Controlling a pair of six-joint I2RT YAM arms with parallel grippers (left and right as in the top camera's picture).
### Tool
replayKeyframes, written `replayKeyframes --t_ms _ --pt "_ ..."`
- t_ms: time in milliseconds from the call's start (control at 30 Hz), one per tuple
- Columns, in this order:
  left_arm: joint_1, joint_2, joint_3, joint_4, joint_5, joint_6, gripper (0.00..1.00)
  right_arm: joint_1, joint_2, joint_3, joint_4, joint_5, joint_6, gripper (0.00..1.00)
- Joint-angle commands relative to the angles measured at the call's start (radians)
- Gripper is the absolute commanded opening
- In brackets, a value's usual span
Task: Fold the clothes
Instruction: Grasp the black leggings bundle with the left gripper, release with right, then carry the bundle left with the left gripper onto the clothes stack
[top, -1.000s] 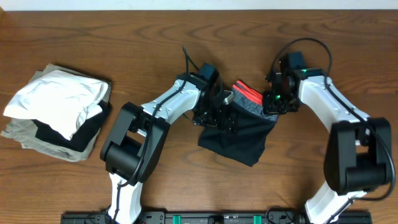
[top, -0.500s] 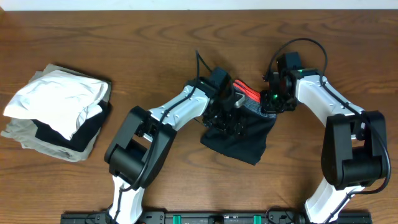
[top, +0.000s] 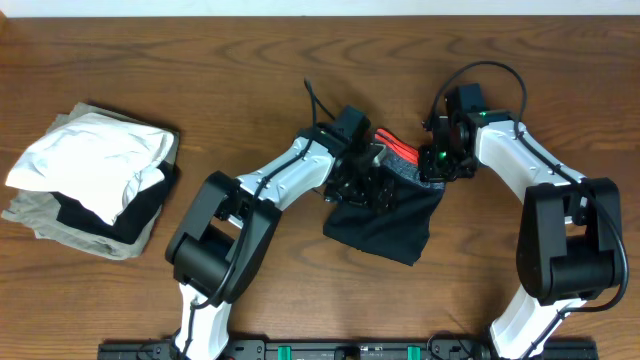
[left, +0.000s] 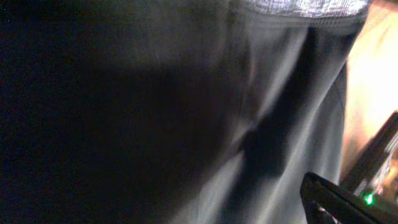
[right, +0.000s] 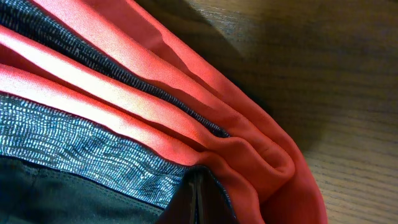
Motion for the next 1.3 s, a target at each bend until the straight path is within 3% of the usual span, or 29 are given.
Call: replayKeyframes --t_ms 0,200,400,533,600,667,733,933,1033,1267 --pt "0.007 0.04 -0.1 0.1 -0.095 -0.14 0.98 0.008 0.045 -0.008 0.007 0.028 -0.017 0.01" --pt "0.005 0.04 -0.225 0.33 -0.001 -0.192 0.98 0.007 0.044 -0.008 0.008 0.029 -0.018 0.01" --pt "-0.034 0.04 -0.243 0.34 0.0 -0.23 0.96 0.007 0.044 -0.008 0.007 0.029 -0.017 0.01" --pt "-0.069 0.04 -0.243 0.357 -0.002 -0.229 0.68 0.007 0.044 -0.008 0.006 0.029 -0.017 0.01" --pt "-0.069 0.04 -0.243 0.363 -0.002 -0.229 0.5 0.007 0.044 -0.008 0.004 0.029 -0.017 0.01" --pt "-0.061 0.04 -0.243 0.363 -0.002 -0.229 0.21 0.007 0.044 -0.008 0.002 0.029 -0.017 0.01" --pt "-0.051 0.04 -0.243 0.362 -0.002 -0.229 0.06 0.007 0.044 -0.008 0.002 0.029 -0.017 0.01" --pt "-0.019 0.037 -0.243 0.349 -0.003 -0.229 0.06 0.007 0.041 -0.007 0.002 0.031 -0.021 0.01" --pt "-0.004 0.013 -0.24 0.286 -0.076 -0.228 0.06 0.006 0.006 0.004 -0.014 0.05 -0.028 0.01" --pt "0.071 -0.175 -0.211 0.06 -0.298 -0.115 0.06 -0.029 -0.272 0.086 -0.115 0.083 -0.031 0.01"
